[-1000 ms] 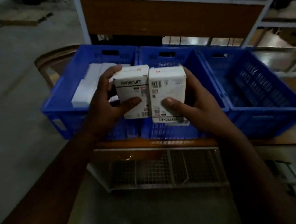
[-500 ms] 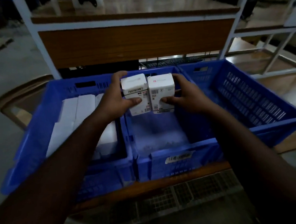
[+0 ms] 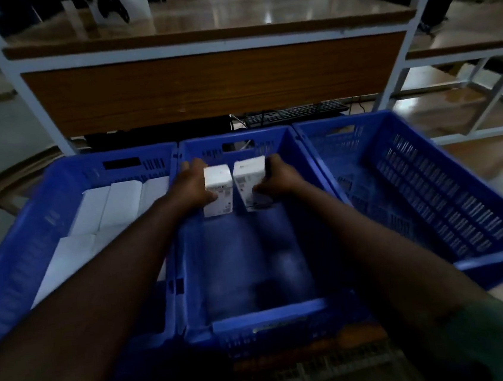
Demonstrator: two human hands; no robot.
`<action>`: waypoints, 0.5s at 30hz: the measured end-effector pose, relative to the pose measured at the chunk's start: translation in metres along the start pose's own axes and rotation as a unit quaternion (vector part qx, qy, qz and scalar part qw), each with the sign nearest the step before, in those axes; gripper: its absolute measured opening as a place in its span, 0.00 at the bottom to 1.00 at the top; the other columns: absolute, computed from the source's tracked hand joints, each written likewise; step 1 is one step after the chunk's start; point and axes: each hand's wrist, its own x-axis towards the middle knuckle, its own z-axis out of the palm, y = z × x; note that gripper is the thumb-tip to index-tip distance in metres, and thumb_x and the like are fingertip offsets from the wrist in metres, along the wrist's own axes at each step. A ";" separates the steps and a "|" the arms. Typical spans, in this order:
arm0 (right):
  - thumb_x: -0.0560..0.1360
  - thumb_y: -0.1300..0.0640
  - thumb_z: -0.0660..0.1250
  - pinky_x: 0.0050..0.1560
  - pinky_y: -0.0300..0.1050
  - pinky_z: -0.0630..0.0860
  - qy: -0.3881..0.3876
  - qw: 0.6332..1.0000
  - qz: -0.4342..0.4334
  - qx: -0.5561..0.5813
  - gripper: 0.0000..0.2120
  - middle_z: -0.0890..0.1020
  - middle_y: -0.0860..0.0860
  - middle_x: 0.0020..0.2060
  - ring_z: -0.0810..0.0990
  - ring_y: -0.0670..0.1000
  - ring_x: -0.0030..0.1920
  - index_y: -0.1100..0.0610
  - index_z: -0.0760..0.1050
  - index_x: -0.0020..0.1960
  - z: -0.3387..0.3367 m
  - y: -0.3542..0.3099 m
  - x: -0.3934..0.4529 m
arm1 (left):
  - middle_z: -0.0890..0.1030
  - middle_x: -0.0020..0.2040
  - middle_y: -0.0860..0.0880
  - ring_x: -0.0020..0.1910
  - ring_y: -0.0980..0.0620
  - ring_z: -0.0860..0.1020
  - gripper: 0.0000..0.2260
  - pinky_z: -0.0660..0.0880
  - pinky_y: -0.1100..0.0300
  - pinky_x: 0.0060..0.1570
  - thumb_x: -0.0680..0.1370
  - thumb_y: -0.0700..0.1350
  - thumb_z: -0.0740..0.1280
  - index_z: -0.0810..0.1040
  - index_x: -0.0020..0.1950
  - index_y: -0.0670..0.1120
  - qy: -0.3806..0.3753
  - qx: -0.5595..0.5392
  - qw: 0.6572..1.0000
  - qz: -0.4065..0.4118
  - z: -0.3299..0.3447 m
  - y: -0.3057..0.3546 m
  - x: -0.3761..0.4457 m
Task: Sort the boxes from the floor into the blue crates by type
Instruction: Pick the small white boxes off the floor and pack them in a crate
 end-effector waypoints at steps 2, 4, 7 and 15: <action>0.74 0.53 0.76 0.61 0.54 0.76 -0.005 0.999 0.035 -0.004 0.29 0.78 0.60 0.65 0.78 0.63 0.65 0.58 0.65 0.68 0.016 0.007 0.016 | 0.66 0.67 0.38 0.59 0.35 0.74 0.29 0.72 0.49 0.53 0.71 0.42 0.78 0.67 0.66 0.41 0.027 0.077 0.997 -0.009 0.015 0.005 0.009; 0.76 0.51 0.72 0.60 0.54 0.75 -0.005 0.999 0.042 -0.001 0.27 0.77 0.61 0.66 0.77 0.64 0.65 0.59 0.65 0.68 0.031 0.017 0.032 | 0.68 0.66 0.37 0.58 0.34 0.75 0.26 0.75 0.44 0.54 0.73 0.38 0.75 0.67 0.67 0.38 0.040 0.152 0.988 0.001 0.031 0.007 0.023; 0.78 0.52 0.69 0.63 0.56 0.73 -0.019 0.999 0.038 -0.001 0.26 0.76 0.63 0.67 0.76 0.65 0.66 0.61 0.63 0.70 0.043 0.025 0.054 | 0.67 0.71 0.36 0.65 0.37 0.73 0.24 0.73 0.48 0.60 0.78 0.36 0.67 0.63 0.72 0.37 0.021 0.230 0.973 -0.028 0.044 0.010 0.044; 0.72 0.50 0.77 0.61 0.49 0.74 0.024 0.991 0.052 0.117 0.32 0.76 0.58 0.65 0.77 0.60 0.65 0.60 0.65 0.67 0.065 0.030 0.077 | 0.64 0.73 0.33 0.65 0.35 0.73 0.31 0.71 0.48 0.60 0.78 0.44 0.70 0.60 0.75 0.35 0.023 0.123 0.988 -0.094 0.063 -0.001 0.067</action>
